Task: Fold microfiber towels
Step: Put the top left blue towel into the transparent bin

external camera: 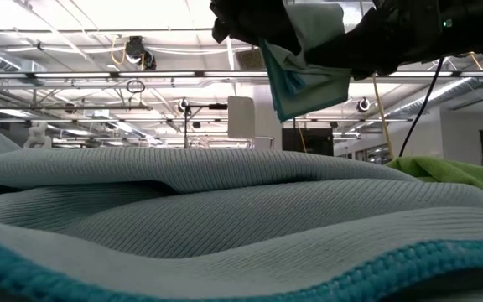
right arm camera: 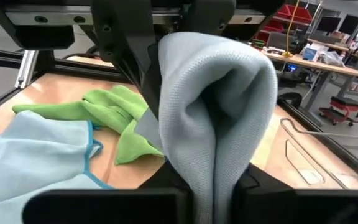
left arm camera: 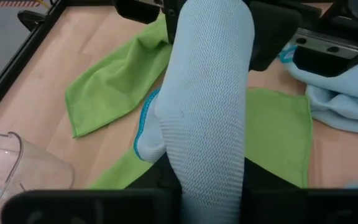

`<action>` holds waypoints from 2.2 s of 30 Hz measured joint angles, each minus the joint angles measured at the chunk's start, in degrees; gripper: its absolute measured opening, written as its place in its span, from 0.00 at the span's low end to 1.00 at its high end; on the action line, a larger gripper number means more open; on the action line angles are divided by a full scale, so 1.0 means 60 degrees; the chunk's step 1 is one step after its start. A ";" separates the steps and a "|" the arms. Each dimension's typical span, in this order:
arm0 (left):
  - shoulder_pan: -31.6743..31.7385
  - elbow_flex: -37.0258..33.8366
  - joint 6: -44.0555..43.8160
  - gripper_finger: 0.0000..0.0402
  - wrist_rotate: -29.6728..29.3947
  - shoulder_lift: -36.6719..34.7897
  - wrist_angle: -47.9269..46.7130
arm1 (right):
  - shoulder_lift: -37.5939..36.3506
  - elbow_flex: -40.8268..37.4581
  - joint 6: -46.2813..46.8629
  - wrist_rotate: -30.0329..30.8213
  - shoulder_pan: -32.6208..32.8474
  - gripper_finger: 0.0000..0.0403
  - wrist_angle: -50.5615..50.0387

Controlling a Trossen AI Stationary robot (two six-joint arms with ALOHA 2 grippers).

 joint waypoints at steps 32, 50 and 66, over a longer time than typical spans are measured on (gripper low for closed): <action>-0.0878 -0.0003 -0.0923 0.22 -0.0175 0.0003 -0.1715 | -0.1657 -0.0002 -0.1033 0.0083 0.0248 0.08 -0.2687; -0.0135 0.0776 0.2209 0.76 -0.1446 -0.0018 0.0802 | -0.1657 -0.0004 -0.1212 0.0050 -0.0023 0.08 -0.3098; 0.0596 0.0772 0.2669 0.56 0.0093 0.0474 0.0372 | -0.1657 -0.0007 -0.0699 0.0010 -0.0649 0.08 -0.3383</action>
